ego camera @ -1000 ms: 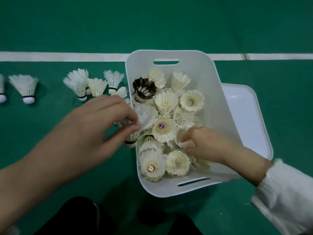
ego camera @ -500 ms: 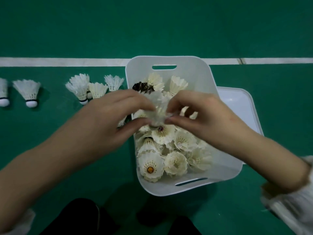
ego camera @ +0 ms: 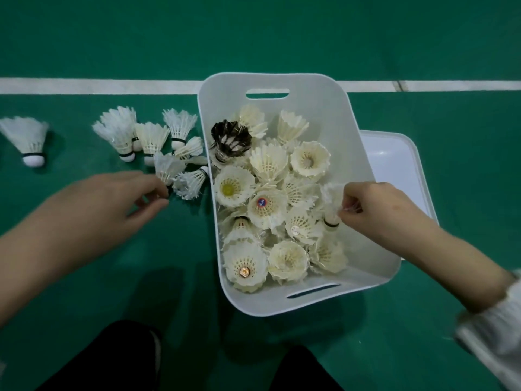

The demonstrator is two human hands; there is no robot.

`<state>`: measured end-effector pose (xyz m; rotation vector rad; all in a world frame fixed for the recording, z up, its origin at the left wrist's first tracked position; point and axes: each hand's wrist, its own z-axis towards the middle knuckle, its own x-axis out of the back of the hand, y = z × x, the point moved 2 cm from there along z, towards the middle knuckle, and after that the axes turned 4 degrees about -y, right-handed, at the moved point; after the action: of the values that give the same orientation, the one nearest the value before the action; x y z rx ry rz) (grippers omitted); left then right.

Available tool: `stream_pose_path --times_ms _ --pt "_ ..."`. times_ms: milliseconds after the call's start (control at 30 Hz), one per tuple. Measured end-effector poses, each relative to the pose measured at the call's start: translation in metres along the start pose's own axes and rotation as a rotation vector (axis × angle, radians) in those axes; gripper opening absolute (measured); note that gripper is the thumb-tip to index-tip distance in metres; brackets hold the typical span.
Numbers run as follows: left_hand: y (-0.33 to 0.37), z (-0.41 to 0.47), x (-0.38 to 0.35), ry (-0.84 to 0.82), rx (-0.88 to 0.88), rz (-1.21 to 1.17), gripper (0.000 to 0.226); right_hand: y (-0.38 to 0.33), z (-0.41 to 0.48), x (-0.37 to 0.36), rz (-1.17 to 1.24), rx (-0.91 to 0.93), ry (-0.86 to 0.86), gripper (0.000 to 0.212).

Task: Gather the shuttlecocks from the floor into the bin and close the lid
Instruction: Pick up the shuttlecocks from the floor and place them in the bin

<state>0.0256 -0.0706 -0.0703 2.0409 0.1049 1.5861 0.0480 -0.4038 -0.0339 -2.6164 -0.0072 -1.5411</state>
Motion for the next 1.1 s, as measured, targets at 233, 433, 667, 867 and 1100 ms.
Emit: stream_pose_path --times_ms 233,433,667,867,1100 --pt "-0.007 -0.001 -0.032 -0.096 0.019 -0.032 0.023 0.005 0.007 -0.023 0.023 -0.011 -0.07 0.017" --pt "-0.004 0.0 -0.034 -0.115 0.047 -0.062 0.035 0.007 0.022 -0.05 -0.326 0.026 -0.148 0.02" --pt "-0.015 -0.006 -0.027 -0.077 0.077 -0.084 0.008 -0.007 0.02 -0.035 -0.41 0.102 -0.275 0.032" --pt "-0.037 -0.007 -0.02 -0.048 0.119 -0.107 0.017 -0.082 -0.004 0.032 -0.212 0.29 0.059 0.021" --pt "-0.072 0.001 -0.019 -0.086 0.19 -0.145 0.013 -0.22 0.04 -0.004 -0.141 0.606 -0.018 0.026"
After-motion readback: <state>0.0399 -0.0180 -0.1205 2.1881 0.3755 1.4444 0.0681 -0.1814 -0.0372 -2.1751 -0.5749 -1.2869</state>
